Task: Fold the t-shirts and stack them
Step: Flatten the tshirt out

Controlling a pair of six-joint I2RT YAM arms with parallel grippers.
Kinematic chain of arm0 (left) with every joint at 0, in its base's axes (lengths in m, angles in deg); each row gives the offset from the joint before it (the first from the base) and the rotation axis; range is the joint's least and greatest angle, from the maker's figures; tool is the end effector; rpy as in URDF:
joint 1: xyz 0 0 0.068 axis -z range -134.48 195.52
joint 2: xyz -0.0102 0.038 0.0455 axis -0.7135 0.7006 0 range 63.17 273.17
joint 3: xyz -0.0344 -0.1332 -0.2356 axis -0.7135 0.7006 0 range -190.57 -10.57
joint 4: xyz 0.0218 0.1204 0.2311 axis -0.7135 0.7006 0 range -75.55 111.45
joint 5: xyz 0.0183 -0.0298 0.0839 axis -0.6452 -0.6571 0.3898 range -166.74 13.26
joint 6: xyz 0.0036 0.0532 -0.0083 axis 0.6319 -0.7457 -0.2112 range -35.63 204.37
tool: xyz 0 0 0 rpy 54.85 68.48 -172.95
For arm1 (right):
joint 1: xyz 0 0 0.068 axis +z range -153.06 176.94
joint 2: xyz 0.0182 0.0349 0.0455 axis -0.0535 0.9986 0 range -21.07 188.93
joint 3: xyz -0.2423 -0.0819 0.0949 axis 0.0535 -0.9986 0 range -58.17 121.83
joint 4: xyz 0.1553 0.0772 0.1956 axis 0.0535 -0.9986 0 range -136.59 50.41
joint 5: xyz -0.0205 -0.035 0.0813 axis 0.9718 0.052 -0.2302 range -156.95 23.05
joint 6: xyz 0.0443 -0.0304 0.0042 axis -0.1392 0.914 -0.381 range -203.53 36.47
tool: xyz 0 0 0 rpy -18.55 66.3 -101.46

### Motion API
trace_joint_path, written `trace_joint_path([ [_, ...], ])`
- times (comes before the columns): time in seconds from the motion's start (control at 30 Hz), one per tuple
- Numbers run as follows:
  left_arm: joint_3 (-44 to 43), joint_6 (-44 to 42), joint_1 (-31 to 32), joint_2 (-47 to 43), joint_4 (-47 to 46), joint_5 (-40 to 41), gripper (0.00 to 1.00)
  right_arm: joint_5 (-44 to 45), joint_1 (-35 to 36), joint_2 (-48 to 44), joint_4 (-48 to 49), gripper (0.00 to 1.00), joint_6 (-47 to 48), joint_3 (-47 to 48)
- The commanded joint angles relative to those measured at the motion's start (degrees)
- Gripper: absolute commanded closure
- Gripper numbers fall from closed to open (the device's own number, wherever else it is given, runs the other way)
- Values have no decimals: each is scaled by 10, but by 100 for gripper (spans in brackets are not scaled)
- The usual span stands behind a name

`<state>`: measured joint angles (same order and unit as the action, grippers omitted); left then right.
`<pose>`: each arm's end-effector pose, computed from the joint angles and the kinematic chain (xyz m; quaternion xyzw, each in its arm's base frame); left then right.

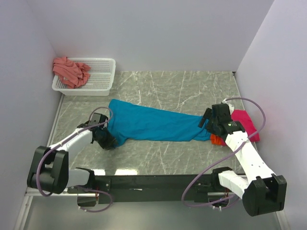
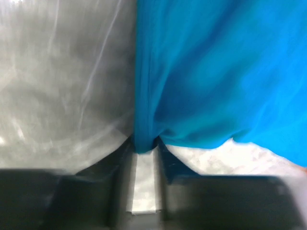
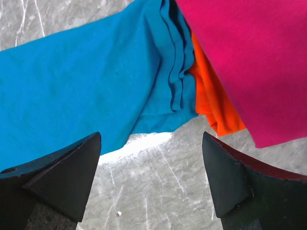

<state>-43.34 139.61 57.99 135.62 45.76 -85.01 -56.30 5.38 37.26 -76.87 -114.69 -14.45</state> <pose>0.1969 -0.0488 0.1516 -0.3476 0.9203 -0.1509 0.0972 0.1996 0.0230 0.2487 0.2150 0.9167 0.0276 0.3356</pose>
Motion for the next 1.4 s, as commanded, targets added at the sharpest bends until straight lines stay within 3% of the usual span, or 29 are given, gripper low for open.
trace_joint_path([
  [0.0,-35,-17,2,32,-48,46,79,-20,-6,-18,1,9,-8,-9],
  [0.03,-47,-26,1,39,-45,68,97,-23,-5,-20,-1,9,-10,-14],
  [0.07,-75,-34,1,44,-41,78,99,-28,-5,-23,-3,9,-10,-16],
  [0.17,-112,-39,1,36,-34,81,99,-50,-5,-33,-3,11,-13,-28],
  [0.27,-134,-15,-18,4,1,157,99,-91,-5,-33,11,12,-2,-39],
  [0.43,-134,-18,-109,-41,9,170,99,-162,-4,-2,36,13,19,-44],
  [0.57,-159,6,-154,-61,45,209,99,-157,25,36,58,15,15,-30],
  [0.7,-170,-4,-170,-64,34,179,99,-136,56,85,76,18,-16,-12],
  [0.9,-163,-9,-171,-57,33,156,99,-134,97,122,108,30,-42,-17],
  [1.07,-164,-15,-170,-56,38,150,99,-121,103,159,105,54,-44,-12],
  [1.37,-161,-18,-170,-48,30,138,99,-117,112,166,111,60,-42,-41],
])
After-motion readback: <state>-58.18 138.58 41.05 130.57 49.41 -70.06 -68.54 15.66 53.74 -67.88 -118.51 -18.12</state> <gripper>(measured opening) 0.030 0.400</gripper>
